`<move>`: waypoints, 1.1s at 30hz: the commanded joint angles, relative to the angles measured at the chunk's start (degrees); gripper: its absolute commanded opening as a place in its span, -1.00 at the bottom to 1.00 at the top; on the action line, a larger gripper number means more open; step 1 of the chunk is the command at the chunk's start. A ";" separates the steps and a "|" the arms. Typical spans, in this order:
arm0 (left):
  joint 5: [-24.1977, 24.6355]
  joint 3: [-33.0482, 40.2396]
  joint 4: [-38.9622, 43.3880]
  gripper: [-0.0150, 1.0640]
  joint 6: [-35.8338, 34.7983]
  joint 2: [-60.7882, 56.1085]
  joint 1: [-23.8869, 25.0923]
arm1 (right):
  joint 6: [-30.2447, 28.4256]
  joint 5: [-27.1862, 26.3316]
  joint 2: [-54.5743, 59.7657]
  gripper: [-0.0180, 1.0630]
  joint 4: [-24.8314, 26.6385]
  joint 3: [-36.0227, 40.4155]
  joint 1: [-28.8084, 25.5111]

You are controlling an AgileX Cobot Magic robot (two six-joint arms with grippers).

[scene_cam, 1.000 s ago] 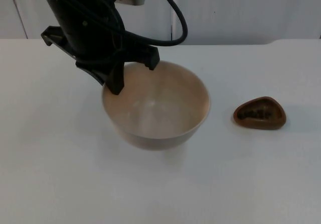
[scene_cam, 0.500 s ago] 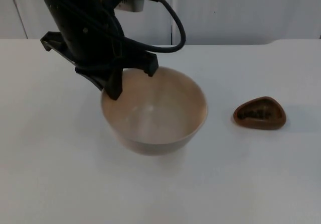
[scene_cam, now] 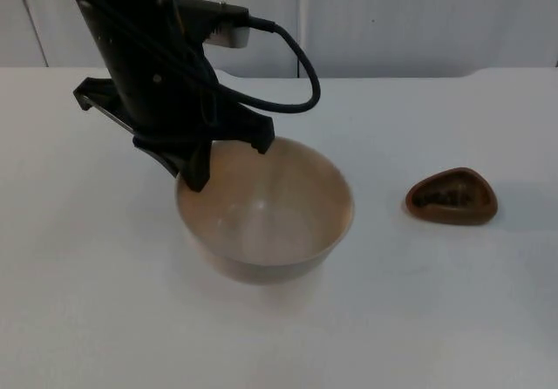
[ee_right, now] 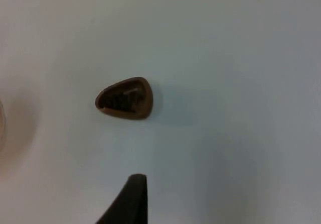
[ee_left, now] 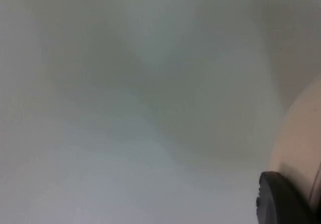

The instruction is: Pick up the bowl with the left hand and pour the coffee beans from the cup into the bowl with the right hand.

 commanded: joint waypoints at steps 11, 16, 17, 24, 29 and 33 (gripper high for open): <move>-0.41 0.31 0.77 -0.98 -0.57 -0.30 -0.23 | 0.23 2.13 27.44 0.98 7.44 -17.37 -0.17; -0.68 0.31 0.77 -0.98 -0.57 -0.30 -0.23 | 0.46 2.21 33.16 0.98 7.71 -20.01 1.18; -0.68 0.31 0.77 -0.98 -0.57 -0.30 -0.23 | 0.46 2.21 33.16 0.98 7.71 -20.01 1.18; -0.71 0.31 0.56 -0.98 -0.57 -0.30 -0.23 | 6.41 1.75 41.72 0.97 0.17 -24.34 7.90; -0.71 0.31 0.56 -0.98 -0.57 -0.30 -0.23 | 9.84 2.01 49.41 0.95 -2.63 -29.27 10.07; -0.95 0.31 0.56 -0.98 -0.57 -0.30 -0.23 | 10.55 3.99 54.54 0.95 -2.74 -33.14 10.07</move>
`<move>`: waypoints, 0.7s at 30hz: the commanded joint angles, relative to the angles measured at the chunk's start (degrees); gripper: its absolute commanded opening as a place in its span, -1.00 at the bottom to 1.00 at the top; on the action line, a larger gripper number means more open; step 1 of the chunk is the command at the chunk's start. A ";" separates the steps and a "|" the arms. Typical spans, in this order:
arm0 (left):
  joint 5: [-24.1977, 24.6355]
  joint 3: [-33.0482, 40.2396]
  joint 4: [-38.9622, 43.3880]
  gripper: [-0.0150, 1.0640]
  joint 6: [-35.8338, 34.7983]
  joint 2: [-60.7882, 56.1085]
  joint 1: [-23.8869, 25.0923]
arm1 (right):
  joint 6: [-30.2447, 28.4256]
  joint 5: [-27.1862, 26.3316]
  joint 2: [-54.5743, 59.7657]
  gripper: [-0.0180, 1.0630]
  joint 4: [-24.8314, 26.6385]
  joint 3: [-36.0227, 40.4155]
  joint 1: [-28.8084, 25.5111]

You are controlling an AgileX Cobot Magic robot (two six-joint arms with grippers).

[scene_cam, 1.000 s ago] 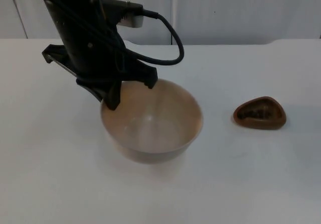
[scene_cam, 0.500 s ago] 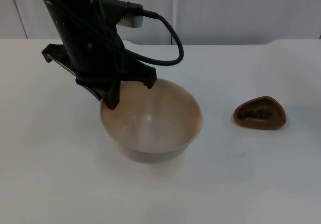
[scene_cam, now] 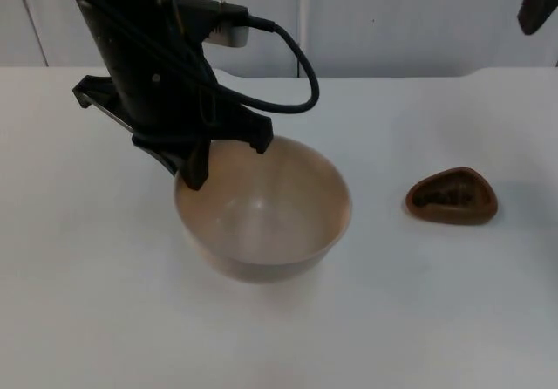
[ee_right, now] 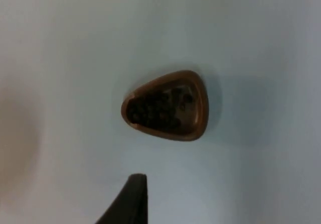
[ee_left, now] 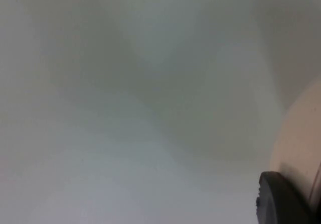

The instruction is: Pick up the bowl with the left hand and pour the coffee beans from the cup into the bowl with the right hand.

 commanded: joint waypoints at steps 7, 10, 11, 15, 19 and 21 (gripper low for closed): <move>-0.86 0.31 -0.13 -0.98 -0.37 -0.30 -0.23 | 0.51 1.98 10.01 0.95 -0.83 -6.79 0.26; -0.86 0.31 -0.13 -0.98 -0.37 -0.30 -0.23 | 0.51 1.10 12.69 0.95 -3.03 -6.89 0.26; -1.00 0.31 -0.13 -0.98 -0.37 -0.30 -0.23 | 0.72 0.94 13.89 0.95 -3.96 -6.89 0.26; -1.13 0.31 -0.13 -0.98 -0.37 -0.30 -0.23 | 0.72 -1.54 18.20 0.95 -4.83 -6.89 0.26; -1.13 0.31 -0.13 -0.98 -0.37 -0.30 -0.23 | 0.72 -4.37 20.91 0.95 -4.97 -6.89 0.26; -1.12 0.31 -0.02 -0.98 -0.37 -0.30 -0.23 | 0.33 -5.48 22.66 0.95 -4.97 -6.89 0.26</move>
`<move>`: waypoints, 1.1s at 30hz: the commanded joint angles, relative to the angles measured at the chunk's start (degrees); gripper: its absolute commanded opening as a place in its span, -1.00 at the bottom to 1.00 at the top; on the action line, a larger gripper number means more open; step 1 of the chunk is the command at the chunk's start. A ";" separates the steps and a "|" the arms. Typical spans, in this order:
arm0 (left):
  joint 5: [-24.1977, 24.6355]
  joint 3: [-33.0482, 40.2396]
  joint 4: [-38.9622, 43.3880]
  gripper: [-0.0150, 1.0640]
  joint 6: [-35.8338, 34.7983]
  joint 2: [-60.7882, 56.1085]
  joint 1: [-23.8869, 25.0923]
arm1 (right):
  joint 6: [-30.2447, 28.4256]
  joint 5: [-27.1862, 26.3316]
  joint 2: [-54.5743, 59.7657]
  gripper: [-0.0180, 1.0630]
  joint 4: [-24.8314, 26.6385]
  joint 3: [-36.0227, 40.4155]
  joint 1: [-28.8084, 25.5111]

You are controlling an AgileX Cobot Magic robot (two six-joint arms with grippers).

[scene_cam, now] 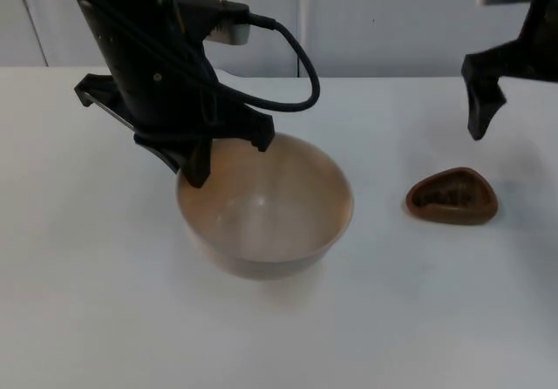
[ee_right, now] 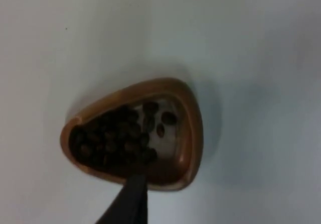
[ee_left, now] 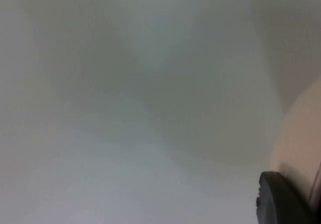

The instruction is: Pick up the bowl with the left hand and pour the coffee beans from the cup into the bowl with the right hand.

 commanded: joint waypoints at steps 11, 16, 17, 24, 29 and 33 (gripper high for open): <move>-0.67 0.31 0.07 -0.98 -0.37 -0.30 -0.23 | -0.93 -5.72 5.87 0.80 -0.34 -0.37 -0.05; -0.76 0.31 0.07 -0.98 -0.37 -0.30 -0.23 | -0.93 -6.35 7.84 0.80 -0.34 -0.37 -0.05; -0.76 0.31 0.07 -0.98 -0.37 -0.30 -0.23 | -0.93 -6.53 8.16 0.80 -0.34 -0.37 -0.05; -0.76 0.31 0.07 -0.98 -0.37 -0.30 -0.23 | -0.46 -6.82 9.87 0.80 -0.82 -0.27 -0.05; -0.76 0.31 0.07 -0.98 -0.37 -0.30 -0.23 | -0.46 -6.91 10.89 0.77 -0.82 -0.27 -0.05; -0.76 0.31 0.07 -0.98 -0.37 -0.30 -0.23 | -0.46 -7.04 11.27 0.70 -0.95 -0.27 -0.05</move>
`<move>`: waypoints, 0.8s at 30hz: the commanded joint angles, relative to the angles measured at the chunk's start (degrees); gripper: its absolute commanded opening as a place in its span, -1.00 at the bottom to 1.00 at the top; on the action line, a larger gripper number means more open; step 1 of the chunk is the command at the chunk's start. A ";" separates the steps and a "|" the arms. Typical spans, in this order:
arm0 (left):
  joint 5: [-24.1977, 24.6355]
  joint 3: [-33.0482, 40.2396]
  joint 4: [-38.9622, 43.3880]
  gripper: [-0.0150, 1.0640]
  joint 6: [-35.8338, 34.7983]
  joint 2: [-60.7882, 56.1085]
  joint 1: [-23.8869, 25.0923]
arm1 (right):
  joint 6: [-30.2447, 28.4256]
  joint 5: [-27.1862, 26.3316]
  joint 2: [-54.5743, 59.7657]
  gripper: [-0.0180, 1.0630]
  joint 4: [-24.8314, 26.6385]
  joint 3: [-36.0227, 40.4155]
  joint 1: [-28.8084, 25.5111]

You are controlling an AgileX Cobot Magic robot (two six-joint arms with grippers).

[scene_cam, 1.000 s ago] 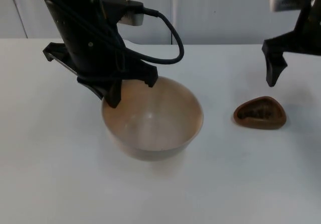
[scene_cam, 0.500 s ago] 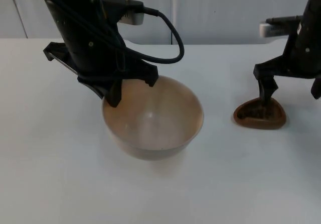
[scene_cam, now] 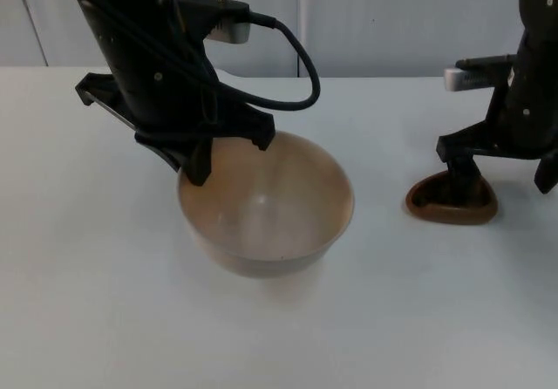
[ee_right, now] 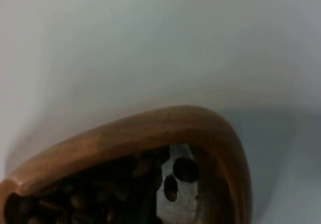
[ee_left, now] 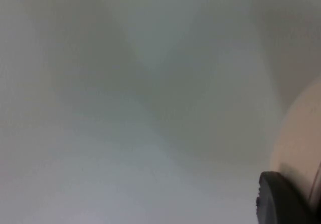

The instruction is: Pick up the bowl with the left hand and pour the coffee beans from the cup into the bowl with the right hand.

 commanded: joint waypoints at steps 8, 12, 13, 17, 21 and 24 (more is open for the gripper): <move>-0.36 0.31 0.02 -0.98 -0.37 -0.30 -0.23 | 0.85 -0.68 0.04 0.69 -1.77 -0.25 0.06; -0.27 0.31 0.02 -0.98 -0.37 -0.30 -0.23 | 2.17 -1.34 0.04 0.69 -2.84 -0.25 0.17; -0.27 0.31 0.02 -0.98 -0.37 -0.30 -0.23 | 2.17 -1.34 0.04 0.69 -2.84 -0.25 0.17; -0.27 0.31 0.02 -0.98 -0.37 -0.30 -0.23 | 2.17 -1.45 0.04 0.69 -2.62 -0.25 0.17; -0.27 0.31 0.02 -0.98 -0.37 -0.30 -0.23 | 2.17 -1.45 0.12 0.69 -2.49 -0.25 0.32; -0.27 0.31 0.02 -0.98 -0.37 -0.30 -0.23 | 2.17 -1.56 0.51 0.69 -2.49 -0.25 0.71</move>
